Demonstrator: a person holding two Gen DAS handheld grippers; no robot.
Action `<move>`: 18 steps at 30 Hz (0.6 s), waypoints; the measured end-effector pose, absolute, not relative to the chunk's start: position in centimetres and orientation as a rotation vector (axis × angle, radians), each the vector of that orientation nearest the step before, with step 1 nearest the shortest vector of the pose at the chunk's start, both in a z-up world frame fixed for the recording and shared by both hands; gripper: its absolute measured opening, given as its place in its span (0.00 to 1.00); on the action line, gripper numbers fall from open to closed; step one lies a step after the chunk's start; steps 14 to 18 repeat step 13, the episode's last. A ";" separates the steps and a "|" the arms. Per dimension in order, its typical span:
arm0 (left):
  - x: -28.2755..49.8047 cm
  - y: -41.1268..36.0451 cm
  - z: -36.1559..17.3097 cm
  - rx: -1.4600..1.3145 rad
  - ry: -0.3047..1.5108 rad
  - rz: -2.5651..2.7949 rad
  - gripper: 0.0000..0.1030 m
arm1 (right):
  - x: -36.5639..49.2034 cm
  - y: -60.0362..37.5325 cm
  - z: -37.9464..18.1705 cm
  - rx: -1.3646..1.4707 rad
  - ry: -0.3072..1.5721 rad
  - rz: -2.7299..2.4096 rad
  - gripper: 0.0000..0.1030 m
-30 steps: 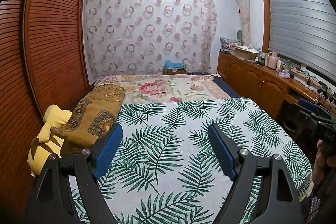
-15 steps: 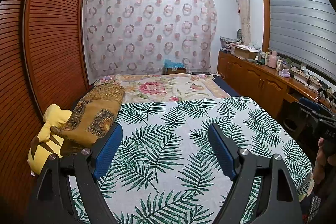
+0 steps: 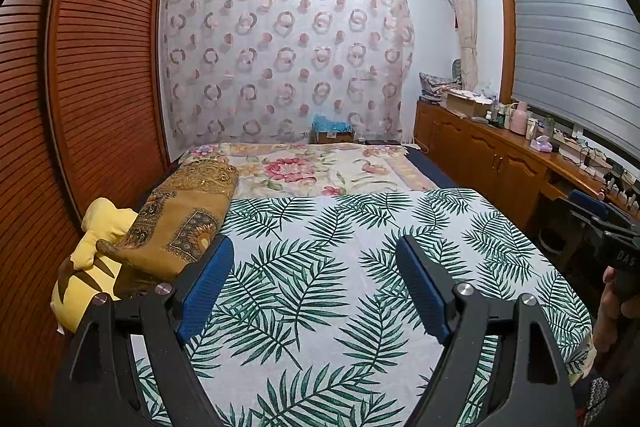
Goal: Fold small clothes
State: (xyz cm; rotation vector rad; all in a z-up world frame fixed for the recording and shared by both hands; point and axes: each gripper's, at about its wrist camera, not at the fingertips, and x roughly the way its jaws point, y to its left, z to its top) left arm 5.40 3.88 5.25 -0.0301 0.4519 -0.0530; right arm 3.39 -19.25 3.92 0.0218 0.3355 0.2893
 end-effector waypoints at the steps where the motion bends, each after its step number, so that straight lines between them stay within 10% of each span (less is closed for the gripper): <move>1: 5.4 3.9 5.3 -0.030 0.452 -0.053 0.81 | 3.4 -19.2 3.9 0.022 0.335 0.288 0.84; 18: 5.3 3.8 5.3 -0.031 0.449 -0.053 0.81 | 3.4 -19.3 4.0 0.020 0.337 0.292 0.84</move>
